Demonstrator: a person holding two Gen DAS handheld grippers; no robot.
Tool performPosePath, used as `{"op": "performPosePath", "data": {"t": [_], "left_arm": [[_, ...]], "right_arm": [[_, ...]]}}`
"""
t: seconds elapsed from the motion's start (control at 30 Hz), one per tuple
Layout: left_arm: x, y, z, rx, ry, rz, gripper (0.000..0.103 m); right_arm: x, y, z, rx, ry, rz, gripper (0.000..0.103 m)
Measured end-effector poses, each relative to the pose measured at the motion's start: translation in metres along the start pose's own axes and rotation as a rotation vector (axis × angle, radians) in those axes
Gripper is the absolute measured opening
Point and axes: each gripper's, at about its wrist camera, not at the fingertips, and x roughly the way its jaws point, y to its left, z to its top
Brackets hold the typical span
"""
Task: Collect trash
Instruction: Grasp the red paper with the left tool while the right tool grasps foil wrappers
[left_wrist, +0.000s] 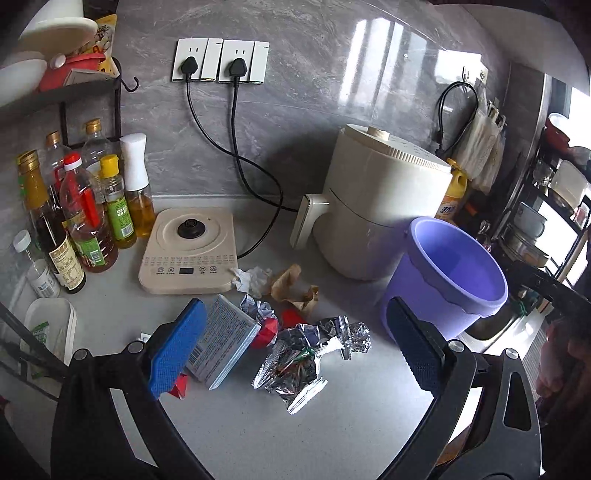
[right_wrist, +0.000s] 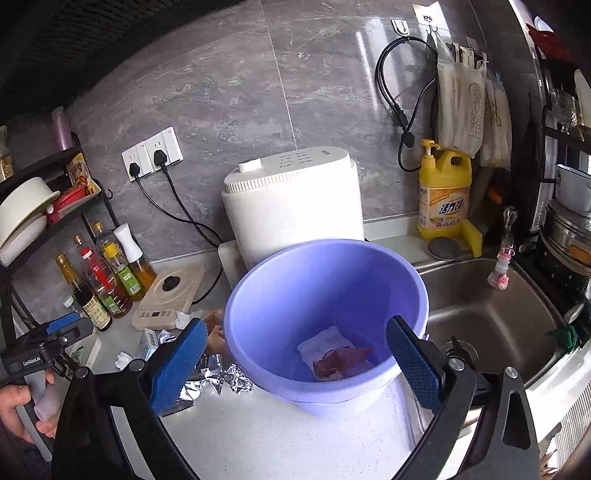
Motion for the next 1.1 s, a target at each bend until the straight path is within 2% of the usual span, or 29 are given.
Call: {"op": "performPosePath", "data": {"t": [0.17,0.3,0.57,0.7,0.9,1.1], "left_arm": [[-0.009,0.029,-0.026,-0.073,0.018,0.068,0.097],[-0.012,0.050,-0.043,-0.134,0.035,0.108,0.097],[0.005,0.084,-0.072,-0.206,0.085,0.155,0.092],[0.025,0.097,-0.083,-0.223,0.130,0.169,0.085],[0.056,0.106,-0.090,-0.216,0.185,0.171,0.082],[0.088,0.113,-0.091,-0.168,0.242,0.210,0.079]], "right_arm": [[0.006,0.030,-0.005,-0.058,0.017,0.080,0.090],[0.018,0.054,-0.014,-0.108,0.068,0.147,0.080],[0.051,0.096,-0.048,-0.162,0.197,0.253,0.068],[0.071,0.115,-0.071,-0.186,0.278,0.280,0.063],[0.105,0.132,-0.097,-0.180,0.406,0.306,0.063],[0.135,0.141,-0.108,-0.183,0.472,0.303,0.063]]}}
